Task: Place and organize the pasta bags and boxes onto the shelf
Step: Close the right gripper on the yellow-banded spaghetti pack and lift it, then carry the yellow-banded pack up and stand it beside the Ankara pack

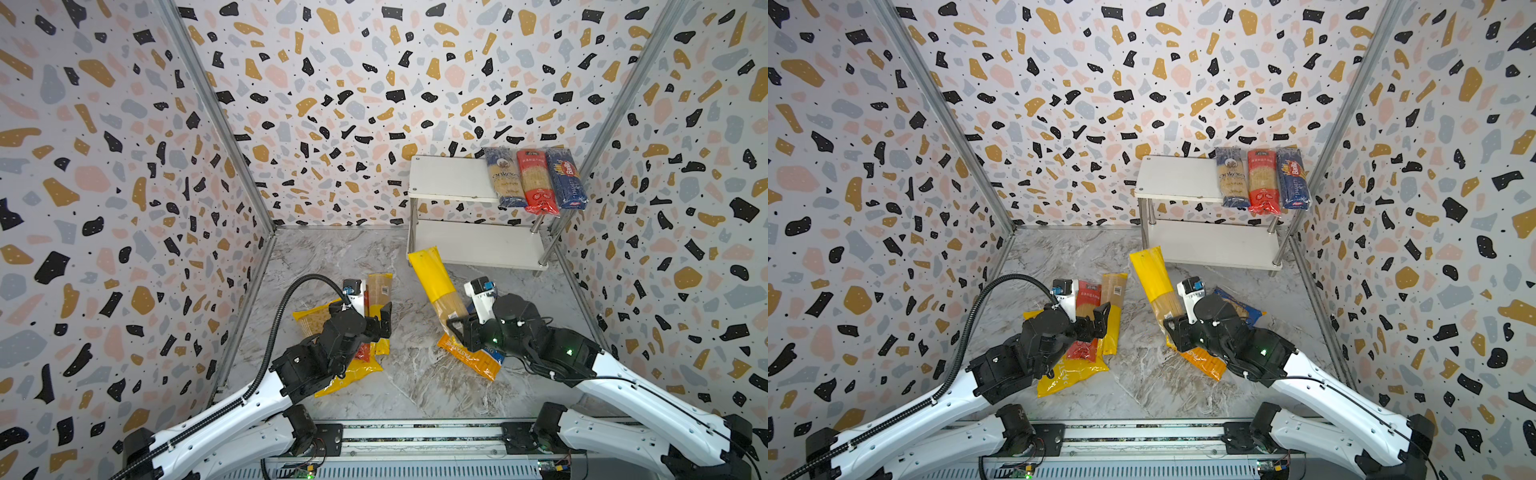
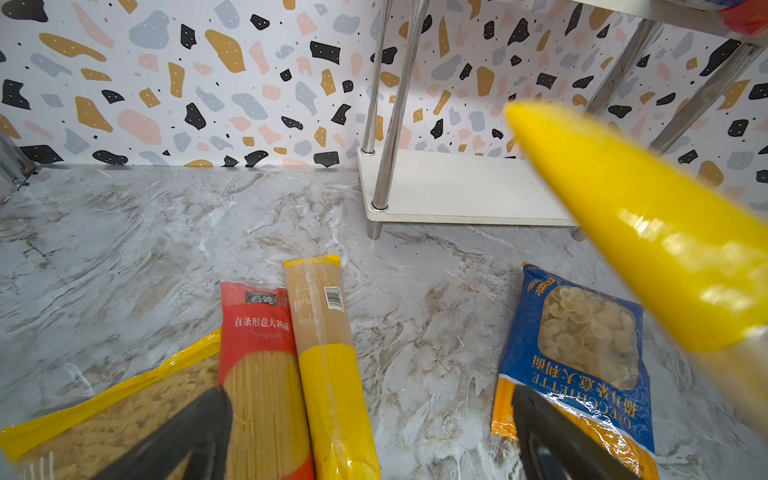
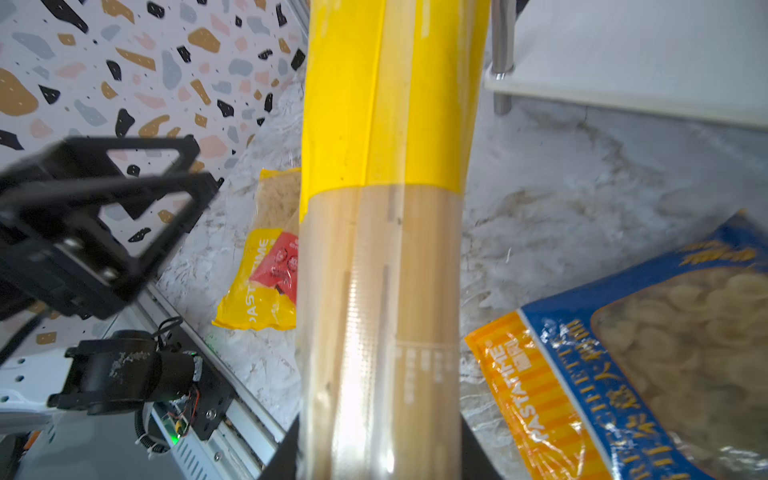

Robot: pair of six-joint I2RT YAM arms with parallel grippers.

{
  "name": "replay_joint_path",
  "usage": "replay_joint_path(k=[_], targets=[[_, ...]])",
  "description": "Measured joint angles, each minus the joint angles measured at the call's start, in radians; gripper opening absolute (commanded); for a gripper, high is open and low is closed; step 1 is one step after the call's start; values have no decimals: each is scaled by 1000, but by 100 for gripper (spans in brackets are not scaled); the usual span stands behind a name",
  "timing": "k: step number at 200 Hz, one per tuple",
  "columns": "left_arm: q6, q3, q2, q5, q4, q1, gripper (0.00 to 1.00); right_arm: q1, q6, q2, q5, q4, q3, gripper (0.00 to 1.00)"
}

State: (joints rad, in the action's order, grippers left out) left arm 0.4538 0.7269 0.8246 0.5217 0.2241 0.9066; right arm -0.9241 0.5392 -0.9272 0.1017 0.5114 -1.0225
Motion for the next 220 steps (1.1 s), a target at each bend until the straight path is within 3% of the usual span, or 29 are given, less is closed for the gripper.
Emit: replay_joint_path(k=[53, 79, 119, 161, 191, 220], targets=[[0, 0, -22, 6, 0, 0, 100, 21, -232, -178, 253, -7, -362, 0], [0, 0, -38, 13, 0, 0, 99, 84, -352, -302, 318, -70, -499, 0], [0, 0, -58, 15, 0, 0, 100, 300, -451, -559, 319, -153, -742, 0], [0, -12, -99, 24, 0, 0, 99, 482, -470, -859, 278, -105, -1032, 0], [0, -29, -108, 37, 5, 0, 99, 547, -463, -1023, 225, -29, -1193, 0], [-1, -43, -107, 41, 11, 0, 100, 554, -454, -1039, 201, -2, -1226, 5]])
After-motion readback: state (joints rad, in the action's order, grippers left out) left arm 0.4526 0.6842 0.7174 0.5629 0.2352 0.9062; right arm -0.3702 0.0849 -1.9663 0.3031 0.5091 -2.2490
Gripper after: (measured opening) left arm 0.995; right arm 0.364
